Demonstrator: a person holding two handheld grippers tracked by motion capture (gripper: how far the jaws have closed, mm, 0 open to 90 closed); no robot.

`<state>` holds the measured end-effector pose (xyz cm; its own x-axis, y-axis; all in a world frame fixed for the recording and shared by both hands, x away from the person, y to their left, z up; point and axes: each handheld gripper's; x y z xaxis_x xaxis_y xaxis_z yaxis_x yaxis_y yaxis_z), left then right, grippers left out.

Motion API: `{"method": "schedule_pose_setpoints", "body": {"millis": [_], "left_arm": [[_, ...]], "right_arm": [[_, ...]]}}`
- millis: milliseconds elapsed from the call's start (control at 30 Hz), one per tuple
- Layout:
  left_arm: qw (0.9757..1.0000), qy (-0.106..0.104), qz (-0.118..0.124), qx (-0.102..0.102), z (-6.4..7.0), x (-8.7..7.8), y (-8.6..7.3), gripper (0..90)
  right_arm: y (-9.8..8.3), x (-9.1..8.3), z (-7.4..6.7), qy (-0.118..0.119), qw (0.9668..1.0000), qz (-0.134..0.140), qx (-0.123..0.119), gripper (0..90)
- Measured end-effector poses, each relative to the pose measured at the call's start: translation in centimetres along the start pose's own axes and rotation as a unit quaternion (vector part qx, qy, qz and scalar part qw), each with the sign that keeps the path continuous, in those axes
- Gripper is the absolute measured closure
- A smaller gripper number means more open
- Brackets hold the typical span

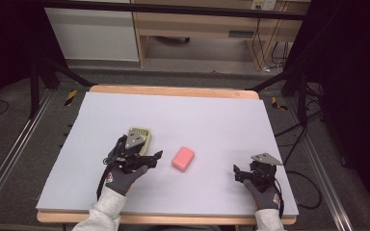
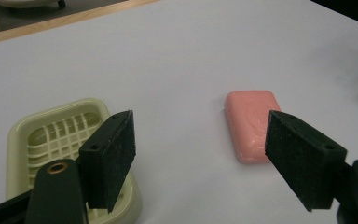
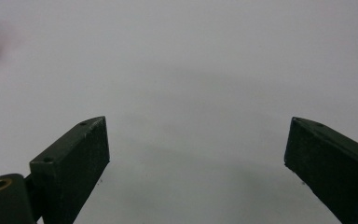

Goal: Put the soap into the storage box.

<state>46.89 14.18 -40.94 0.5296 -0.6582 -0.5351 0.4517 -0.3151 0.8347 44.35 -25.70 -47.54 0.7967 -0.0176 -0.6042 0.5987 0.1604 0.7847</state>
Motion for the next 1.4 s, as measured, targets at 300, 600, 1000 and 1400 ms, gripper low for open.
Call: {"method": "schedule_pose_setpoints", "body": {"millis": [300, 600, 1000, 1400], "left_arm": [[0.9998, -0.007, -0.013, 0.011, 0.6, 1.4, 0.4, 23.5], [0.9995, -0.011, -0.024, 0.017, 1.1, 3.0, 0.9, 23.3], [0.9992, -0.011, -0.032, 0.02, 1.7, 4.7, 1.3, 22.7], [0.9987, -0.014, -0.041, 0.028, 2.4, 6.1, 1.6, 22.6]], "right_arm": [[0.0, 0.1, 0.1, 0.001, 1.0, 0.0, 0.0, 6.7], [0.0, 0.1, 0.0, 0.001, 1.0, 0.0, -0.002, 6.7], [0.1, 0.1, -0.1, 0.001, 1.0, -0.002, -0.001, 6.6], [0.1, 0.2, -0.1, 0.003, 1.0, -0.003, -0.001, 6.6]]}}
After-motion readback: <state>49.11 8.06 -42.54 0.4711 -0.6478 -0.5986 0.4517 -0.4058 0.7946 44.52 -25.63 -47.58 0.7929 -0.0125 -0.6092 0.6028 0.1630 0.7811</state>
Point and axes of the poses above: each handheld gripper's, and its own axes: x roughly forward along the jaws, y roughly out of its top, z roughly to its right, and after that the axes turned 11 degrees about -y, right-handed
